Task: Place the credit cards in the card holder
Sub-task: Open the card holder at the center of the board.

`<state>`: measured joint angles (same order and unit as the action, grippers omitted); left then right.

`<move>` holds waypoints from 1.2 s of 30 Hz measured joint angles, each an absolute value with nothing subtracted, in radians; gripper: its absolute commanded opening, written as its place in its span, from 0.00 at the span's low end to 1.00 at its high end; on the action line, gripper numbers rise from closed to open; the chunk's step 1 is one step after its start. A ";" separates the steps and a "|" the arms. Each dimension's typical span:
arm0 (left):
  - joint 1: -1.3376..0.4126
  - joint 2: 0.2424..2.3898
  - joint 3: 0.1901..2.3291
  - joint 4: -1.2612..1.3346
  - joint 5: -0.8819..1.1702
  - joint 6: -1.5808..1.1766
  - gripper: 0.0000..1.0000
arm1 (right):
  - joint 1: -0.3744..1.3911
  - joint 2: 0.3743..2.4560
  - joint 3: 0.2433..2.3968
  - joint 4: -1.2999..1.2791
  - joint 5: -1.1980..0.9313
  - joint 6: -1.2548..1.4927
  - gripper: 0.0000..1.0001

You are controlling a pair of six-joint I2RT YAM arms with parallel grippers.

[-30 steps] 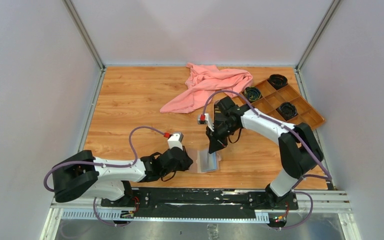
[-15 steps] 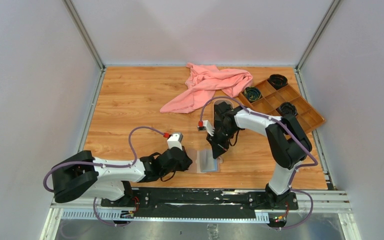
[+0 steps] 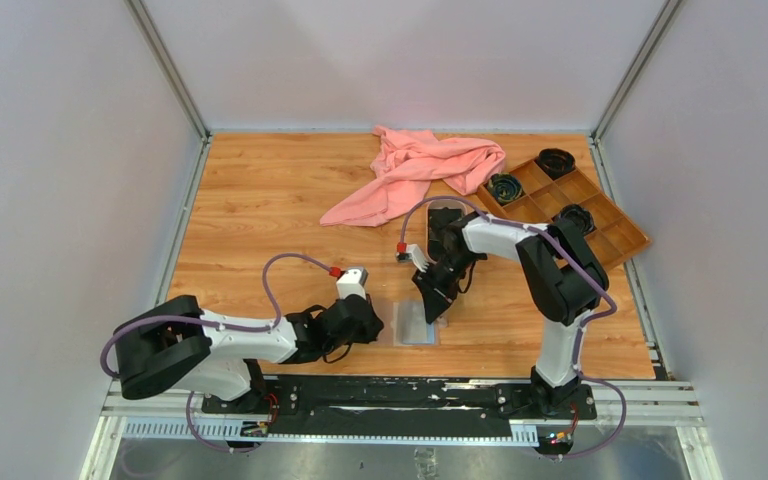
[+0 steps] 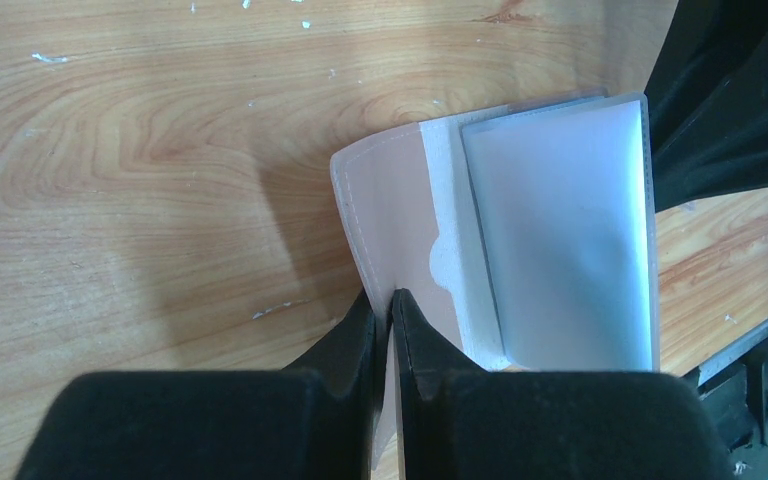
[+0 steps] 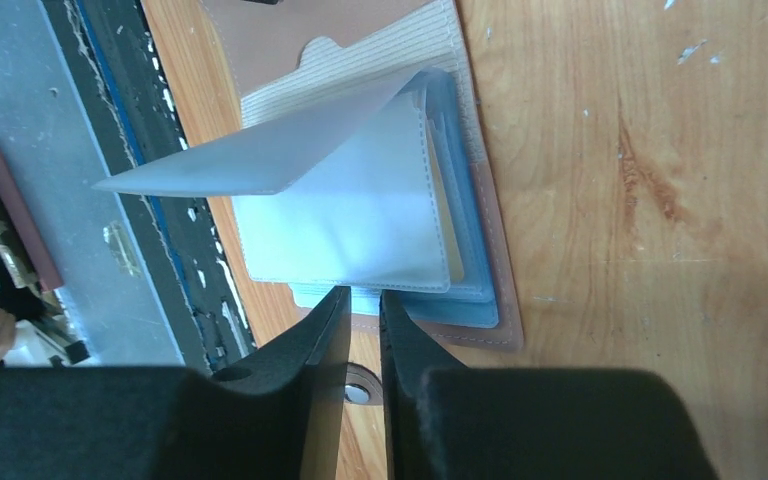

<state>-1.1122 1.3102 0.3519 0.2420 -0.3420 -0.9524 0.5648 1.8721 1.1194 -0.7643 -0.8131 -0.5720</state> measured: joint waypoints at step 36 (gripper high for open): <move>-1.088 0.890 0.361 0.132 -0.266 -0.878 0.46 | 0.556 1.936 1.155 -0.730 -0.863 -0.286 0.25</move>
<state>-1.0878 0.8898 0.3607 0.1322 -0.2661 -0.8776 0.5560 1.9358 1.1553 -0.7303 -0.8635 -0.2859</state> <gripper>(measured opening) 0.512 0.242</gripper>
